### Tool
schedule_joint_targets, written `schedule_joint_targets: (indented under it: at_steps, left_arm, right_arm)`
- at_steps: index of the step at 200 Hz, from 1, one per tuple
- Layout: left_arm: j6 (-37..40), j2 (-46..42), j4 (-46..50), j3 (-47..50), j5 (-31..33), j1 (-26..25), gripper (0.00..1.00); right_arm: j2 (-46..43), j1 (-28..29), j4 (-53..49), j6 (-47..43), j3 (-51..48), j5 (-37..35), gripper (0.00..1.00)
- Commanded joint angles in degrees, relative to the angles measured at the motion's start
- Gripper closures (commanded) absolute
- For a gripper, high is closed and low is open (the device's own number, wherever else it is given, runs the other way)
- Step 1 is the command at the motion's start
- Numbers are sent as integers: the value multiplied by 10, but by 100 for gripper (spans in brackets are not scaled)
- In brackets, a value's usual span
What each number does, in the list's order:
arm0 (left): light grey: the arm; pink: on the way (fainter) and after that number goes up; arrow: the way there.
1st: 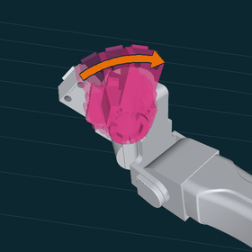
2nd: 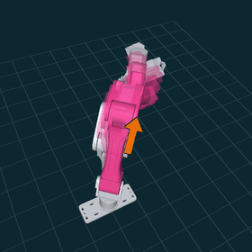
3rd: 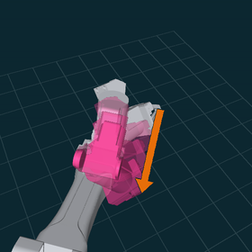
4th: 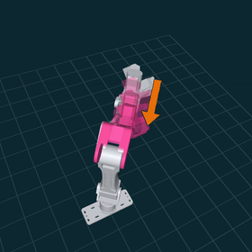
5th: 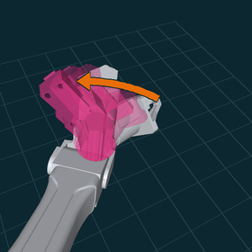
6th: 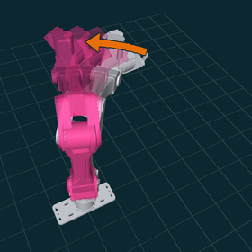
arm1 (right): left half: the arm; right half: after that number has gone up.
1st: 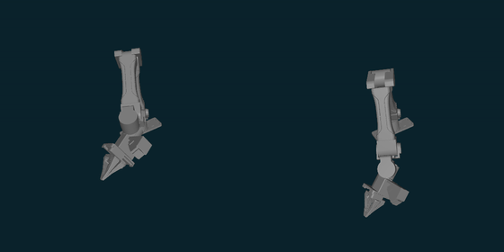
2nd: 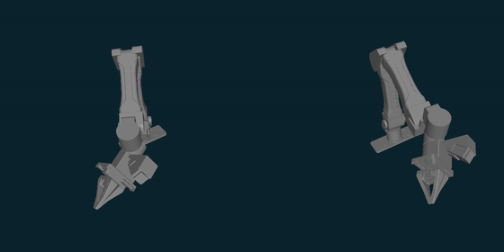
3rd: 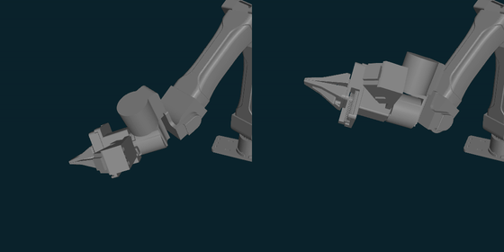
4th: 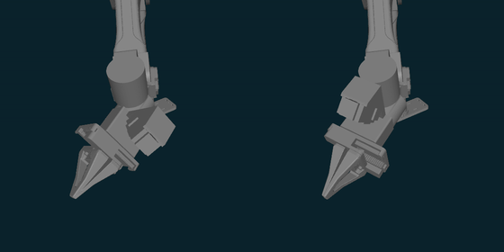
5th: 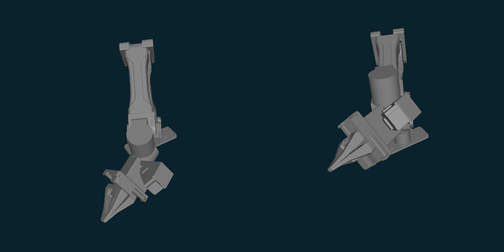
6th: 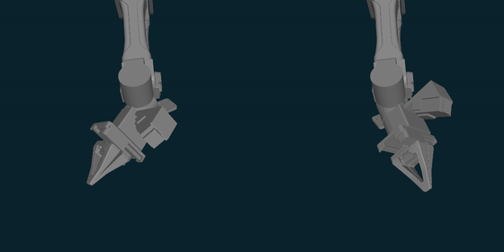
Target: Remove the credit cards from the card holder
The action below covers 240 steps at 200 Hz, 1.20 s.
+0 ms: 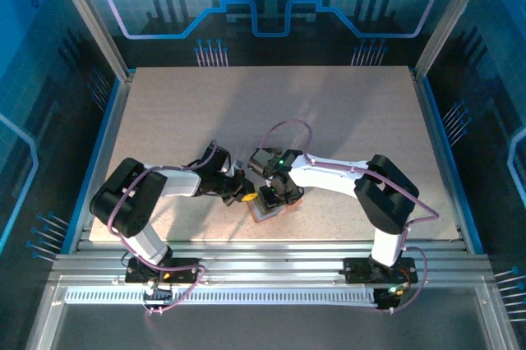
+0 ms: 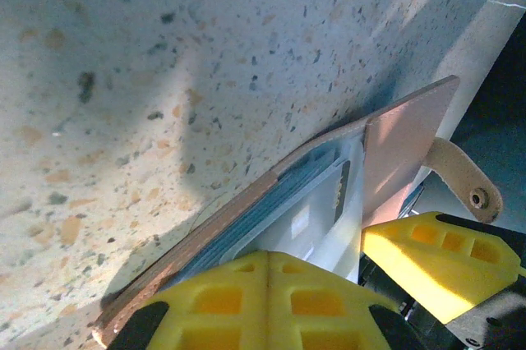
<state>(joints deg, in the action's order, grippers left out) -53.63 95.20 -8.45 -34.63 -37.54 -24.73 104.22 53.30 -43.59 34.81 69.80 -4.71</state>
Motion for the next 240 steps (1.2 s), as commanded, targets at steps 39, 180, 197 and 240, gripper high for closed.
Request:
schedule_joint_targets:
  at_steps: [39,180,197,240]
  left_arm:
    - [13,3,44,4,17,-6,100]
    - [29,-52,97,-12,24,-6,100]
    - [26,-54,94,-24,13,-6,100]
    - [38,-71,136,-73,9,-10,99]
  right_arm:
    - [-13,2,-53,-12,28,-57,45]
    - [-46,-84,-12,-41,-33,12,45]
    - [-49,-100,4,-44,-51,40,45]
    - [-55,-118,43,-37,-88,102,48]
